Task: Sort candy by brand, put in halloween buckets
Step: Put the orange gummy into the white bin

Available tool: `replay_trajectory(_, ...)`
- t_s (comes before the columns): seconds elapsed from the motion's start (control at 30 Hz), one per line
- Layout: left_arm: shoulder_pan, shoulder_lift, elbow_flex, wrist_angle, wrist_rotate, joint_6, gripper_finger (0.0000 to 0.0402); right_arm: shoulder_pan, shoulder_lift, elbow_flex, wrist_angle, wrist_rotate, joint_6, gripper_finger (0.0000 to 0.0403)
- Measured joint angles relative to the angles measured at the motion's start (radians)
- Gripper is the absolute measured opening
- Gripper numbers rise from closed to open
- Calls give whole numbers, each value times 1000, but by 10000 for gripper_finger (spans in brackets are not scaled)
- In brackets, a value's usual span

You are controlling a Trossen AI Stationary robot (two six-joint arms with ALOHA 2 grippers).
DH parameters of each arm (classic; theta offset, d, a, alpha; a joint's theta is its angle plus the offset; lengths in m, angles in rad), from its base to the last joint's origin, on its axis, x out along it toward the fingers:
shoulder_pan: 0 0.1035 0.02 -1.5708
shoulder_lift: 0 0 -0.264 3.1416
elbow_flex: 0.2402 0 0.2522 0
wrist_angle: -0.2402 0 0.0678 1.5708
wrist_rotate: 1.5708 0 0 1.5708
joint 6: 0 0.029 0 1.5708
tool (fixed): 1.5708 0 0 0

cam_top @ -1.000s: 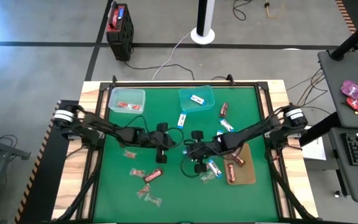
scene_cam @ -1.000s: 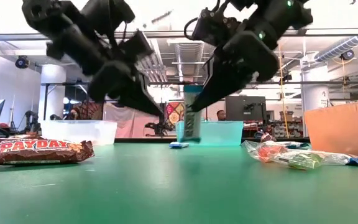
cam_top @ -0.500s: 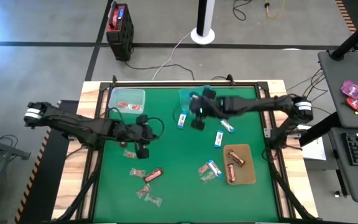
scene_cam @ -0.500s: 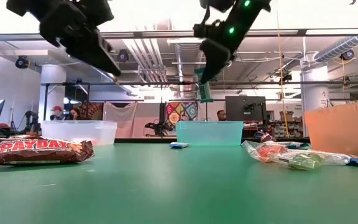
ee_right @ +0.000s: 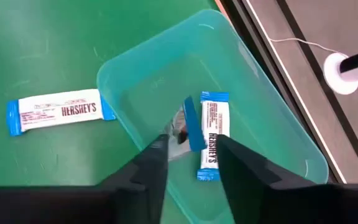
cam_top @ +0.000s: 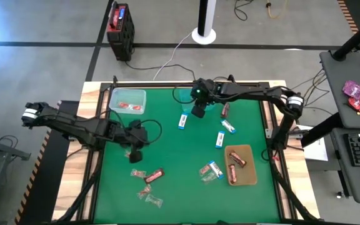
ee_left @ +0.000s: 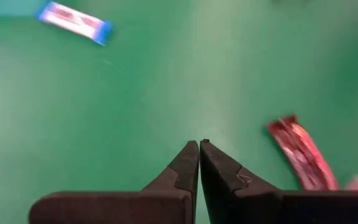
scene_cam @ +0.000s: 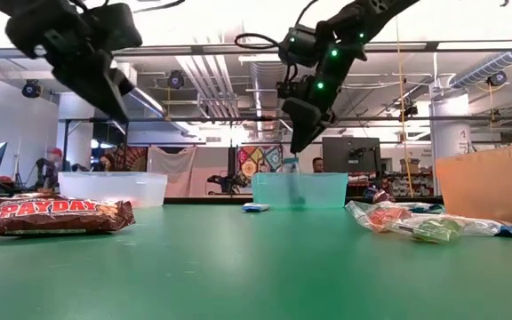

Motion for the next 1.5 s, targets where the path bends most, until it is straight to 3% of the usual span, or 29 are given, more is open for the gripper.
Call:
replay_trajectory(0.13,-8,0,0,-48,112,-14,0,6,-22,0,-8,-10,17,176)
replay_trajectory(0.27,-37,2,0,-143,233,-91,16,35,-73,0,-31,-87,61,198)
replay_trajectory(0.47,-108,12,-2,-204,224,-137,81,126,-143,0,-65,-105,112,203)
replay_trajectory(0.63,-143,45,-4,-257,130,-112,142,226,-171,0,-67,-106,131,203)
replay_trajectory(0.77,-146,88,-8,-300,59,-111,163,297,-178,0,-66,-100,151,203)
replay_trajectory(1.3,-146,273,-76,-213,43,-124,150,408,-178,-1,-70,-97,201,203)
replay_trajectory(1.5,-146,275,-76,-184,38,-96,78,408,-178,-1,-74,-96,212,203)
